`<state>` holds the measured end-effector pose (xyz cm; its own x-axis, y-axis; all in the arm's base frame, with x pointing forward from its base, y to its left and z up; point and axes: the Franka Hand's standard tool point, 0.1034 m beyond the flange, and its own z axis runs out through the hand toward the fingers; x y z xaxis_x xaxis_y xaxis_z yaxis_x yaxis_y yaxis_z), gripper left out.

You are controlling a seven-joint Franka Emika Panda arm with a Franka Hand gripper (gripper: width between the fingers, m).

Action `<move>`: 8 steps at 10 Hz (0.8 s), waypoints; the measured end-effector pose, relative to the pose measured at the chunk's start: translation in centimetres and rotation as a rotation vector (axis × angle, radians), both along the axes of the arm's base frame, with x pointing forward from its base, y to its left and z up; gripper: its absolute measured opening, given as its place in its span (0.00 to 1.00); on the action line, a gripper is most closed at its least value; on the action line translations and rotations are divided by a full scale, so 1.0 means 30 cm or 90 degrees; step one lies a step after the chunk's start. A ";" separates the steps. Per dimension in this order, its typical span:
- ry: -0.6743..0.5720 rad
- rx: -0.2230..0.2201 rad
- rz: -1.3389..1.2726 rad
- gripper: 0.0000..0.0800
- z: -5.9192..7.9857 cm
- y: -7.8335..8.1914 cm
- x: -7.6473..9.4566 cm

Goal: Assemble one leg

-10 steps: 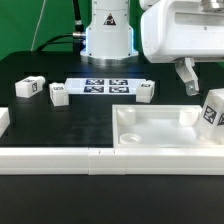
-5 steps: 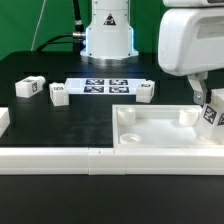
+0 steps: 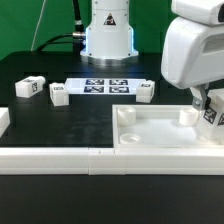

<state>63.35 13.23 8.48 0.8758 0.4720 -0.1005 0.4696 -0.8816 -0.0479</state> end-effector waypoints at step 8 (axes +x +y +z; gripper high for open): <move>-0.001 -0.003 -0.083 0.37 -0.006 -0.020 0.002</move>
Offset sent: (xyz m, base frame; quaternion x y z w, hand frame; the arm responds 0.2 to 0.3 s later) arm 0.0000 0.0000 0.0000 0.0000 0.0000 0.0000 1.0000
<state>63.39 12.62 8.32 0.9297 0.3541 -0.1010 0.3516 -0.9352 -0.0425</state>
